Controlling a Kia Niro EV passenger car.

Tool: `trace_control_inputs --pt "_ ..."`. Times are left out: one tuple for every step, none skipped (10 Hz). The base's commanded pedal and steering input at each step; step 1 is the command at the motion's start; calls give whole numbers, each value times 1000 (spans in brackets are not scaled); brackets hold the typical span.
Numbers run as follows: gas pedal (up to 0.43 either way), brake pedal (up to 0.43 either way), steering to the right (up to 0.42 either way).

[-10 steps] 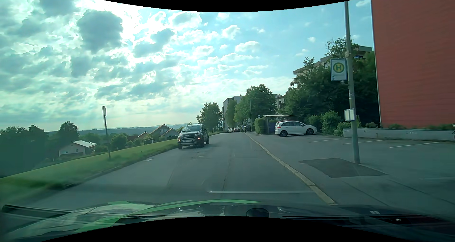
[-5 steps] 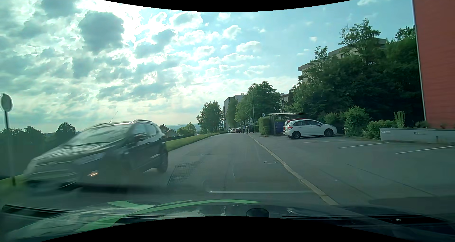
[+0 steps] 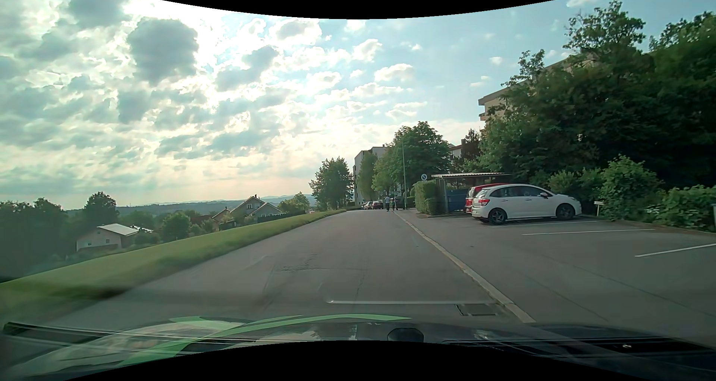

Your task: Follow the waypoints while adhering to traffic rules and regulations

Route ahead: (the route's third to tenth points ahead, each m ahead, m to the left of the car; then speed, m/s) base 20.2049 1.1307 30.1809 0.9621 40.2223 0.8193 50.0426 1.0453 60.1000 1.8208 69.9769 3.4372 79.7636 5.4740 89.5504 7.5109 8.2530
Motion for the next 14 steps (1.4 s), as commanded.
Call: trace_control_inputs --pt "79 0 -8" --pt "87 0 -8" --pt "87 0 -8" --pt "79 0 -9" --pt "59 0 -8" --pt "47 0 -9" --pt "47 0 -9" --pt "59 0 -9" --pt "98 0 -11" --pt "118 0 -12" --pt "130 0 -11" --pt "157 0 -10" --pt "177 0 -10" --pt "177 0 -11"
